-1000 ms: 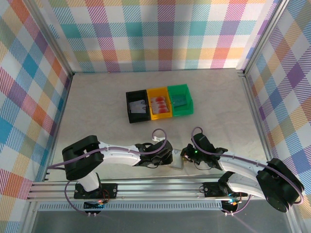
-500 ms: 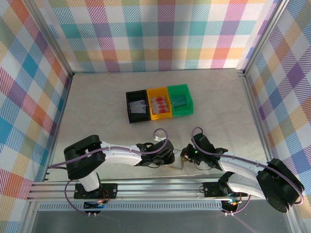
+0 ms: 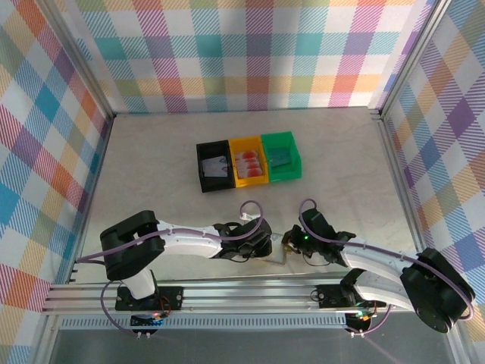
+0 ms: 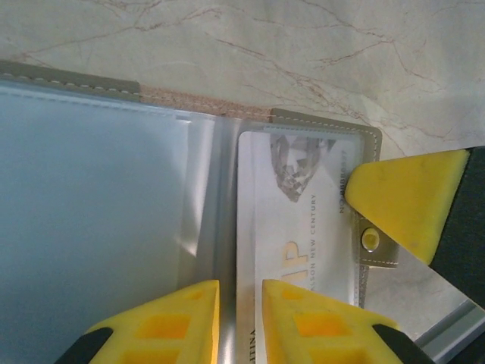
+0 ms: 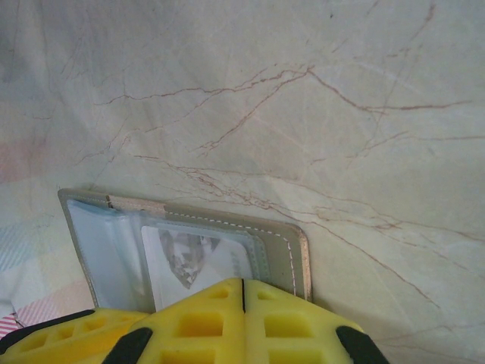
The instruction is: Take the credit cards out of the card holder
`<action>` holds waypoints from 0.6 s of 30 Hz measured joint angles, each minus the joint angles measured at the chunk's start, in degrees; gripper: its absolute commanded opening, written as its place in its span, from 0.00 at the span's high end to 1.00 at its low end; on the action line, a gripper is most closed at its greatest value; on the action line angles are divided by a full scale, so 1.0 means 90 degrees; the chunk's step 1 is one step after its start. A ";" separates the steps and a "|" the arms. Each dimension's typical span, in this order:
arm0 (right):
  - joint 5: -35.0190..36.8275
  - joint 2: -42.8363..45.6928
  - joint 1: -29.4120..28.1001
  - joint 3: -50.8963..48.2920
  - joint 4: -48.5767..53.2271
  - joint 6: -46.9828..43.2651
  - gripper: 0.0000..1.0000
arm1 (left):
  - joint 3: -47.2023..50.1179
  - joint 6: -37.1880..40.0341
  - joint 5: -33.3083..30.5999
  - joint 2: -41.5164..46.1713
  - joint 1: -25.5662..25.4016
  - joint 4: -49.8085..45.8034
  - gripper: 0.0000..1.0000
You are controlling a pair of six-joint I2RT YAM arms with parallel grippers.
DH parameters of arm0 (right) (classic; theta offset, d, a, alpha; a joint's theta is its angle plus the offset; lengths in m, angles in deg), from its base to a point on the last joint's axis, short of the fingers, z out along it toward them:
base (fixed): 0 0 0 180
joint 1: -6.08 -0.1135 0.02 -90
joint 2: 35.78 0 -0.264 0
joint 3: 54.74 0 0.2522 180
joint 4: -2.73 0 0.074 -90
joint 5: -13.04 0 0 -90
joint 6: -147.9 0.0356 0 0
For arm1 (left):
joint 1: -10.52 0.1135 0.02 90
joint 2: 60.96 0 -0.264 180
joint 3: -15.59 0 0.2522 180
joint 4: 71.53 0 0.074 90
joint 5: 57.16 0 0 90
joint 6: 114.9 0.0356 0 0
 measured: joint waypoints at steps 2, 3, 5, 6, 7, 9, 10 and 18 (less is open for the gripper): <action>0.0002 0.0002 0.0000 -0.0007 -0.0012 0.0000 1.00 | -0.0036 0.0044 0.0002 -0.0012 -0.0005 -0.0051 0.77; 0.0000 0.0002 0.0000 -0.0007 -0.0012 0.0000 1.00 | -0.0049 0.0044 0.0005 -0.0024 -0.0005 -0.0068 0.77; 0.0000 0.0002 0.0000 -0.0007 -0.0012 0.0000 1.00 | -0.0070 0.0044 0.0005 -0.0046 -0.0019 -0.0092 0.77; 0.0000 0.0002 0.0000 -0.0007 -0.0015 0.0000 1.00 | -0.0075 0.0041 0.0005 -0.0051 -0.0032 -0.0092 0.77; 0.0000 0.0002 0.0000 -0.0007 -0.0015 0.0000 1.00 | -0.0080 0.0041 0.0010 -0.0053 -0.0036 -0.0092 0.77; 0.0000 0.0002 0.0000 -0.0007 -0.0015 0.0000 1.00 | -0.0085 0.0036 0.0022 -0.0066 -0.0041 -0.0087 0.77; 0.0000 0.0002 0.0000 -0.0007 -0.0017 0.0000 1.00 | -0.0085 0.0036 0.0024 -0.0070 -0.0041 -0.0078 0.77; 0.0000 0.0002 0.0000 -0.0024 -0.0058 0.0000 1.00 | -0.0051 -0.0126 0.0097 -0.0095 -0.0046 0.0100 0.78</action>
